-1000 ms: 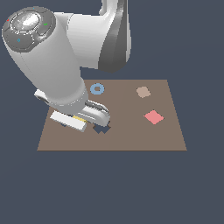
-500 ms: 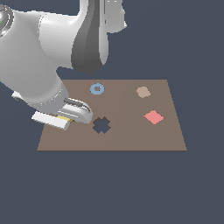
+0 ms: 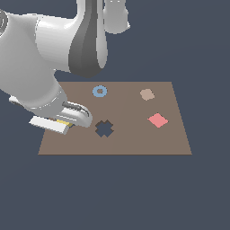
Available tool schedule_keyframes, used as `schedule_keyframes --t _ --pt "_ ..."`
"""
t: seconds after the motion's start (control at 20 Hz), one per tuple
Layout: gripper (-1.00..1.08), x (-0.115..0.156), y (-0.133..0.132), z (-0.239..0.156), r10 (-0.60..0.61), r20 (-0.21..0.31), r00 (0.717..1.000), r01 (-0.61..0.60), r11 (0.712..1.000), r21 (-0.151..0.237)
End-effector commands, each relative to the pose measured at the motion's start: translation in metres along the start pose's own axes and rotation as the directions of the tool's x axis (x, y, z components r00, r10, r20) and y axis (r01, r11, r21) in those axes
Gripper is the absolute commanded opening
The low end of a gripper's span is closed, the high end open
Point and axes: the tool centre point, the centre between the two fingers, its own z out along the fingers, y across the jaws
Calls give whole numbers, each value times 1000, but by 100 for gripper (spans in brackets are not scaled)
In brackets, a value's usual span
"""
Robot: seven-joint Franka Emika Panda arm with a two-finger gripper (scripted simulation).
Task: Insert a designated object into the corresponding slot on a board.
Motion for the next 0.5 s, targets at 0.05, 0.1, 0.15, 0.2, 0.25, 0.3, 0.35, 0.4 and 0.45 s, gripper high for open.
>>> schedule_keyframes --t 0.05,0.1,0.15,0.2,0.25,0.3,0.35,0.4,0.45 --pt "-100 0 0 6 -3 0 1000 3 1000 0" --pt "-100 1 0 7 -3 0 1000 3 1000 0" --pt "100 1 0 7 -3 0 1000 3 1000 0" --pt "100 1 0 7 -3 0 1000 3 1000 0" --pt "100 1 0 7 -3 0 1000 3 1000 0" --pt "100 1 0 7 -3 0 1000 3 1000 0" --pt "100 1 0 7 -3 0 1000 3 1000 0" --pt "100 1 0 7 -3 0 1000 3 1000 0" --pt "100 1 0 7 -3 0 1000 3 1000 0"
